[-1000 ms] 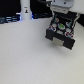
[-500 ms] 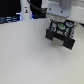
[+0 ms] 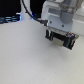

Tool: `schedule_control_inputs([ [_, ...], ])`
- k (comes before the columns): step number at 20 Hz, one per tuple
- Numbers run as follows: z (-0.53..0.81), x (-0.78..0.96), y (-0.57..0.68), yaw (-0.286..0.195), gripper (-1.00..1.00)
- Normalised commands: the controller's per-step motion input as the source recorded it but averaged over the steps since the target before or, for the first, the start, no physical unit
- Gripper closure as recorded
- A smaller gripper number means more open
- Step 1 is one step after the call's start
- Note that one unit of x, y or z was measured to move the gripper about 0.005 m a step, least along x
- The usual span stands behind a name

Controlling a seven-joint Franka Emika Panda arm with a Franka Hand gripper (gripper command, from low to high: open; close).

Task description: Open the kcup holder, insert the kcup into the holder, and close the kcup holder

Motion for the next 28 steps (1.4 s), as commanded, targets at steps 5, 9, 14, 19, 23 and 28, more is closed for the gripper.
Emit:
schedule_control_inputs([
  [5, -0.22, -0.08, 0.12, 0.231, -1.00],
  [9, -0.09, -0.29, 0.13, 0.230, -1.00],
  [14, 0.00, -0.47, 0.28, 0.169, -1.00],
  [19, 0.02, -0.54, 0.41, 0.117, -1.00],
  [23, 0.02, -0.53, 0.49, 0.098, -1.00],
  [28, 0.04, -0.55, 0.53, 0.093, -1.00],
])
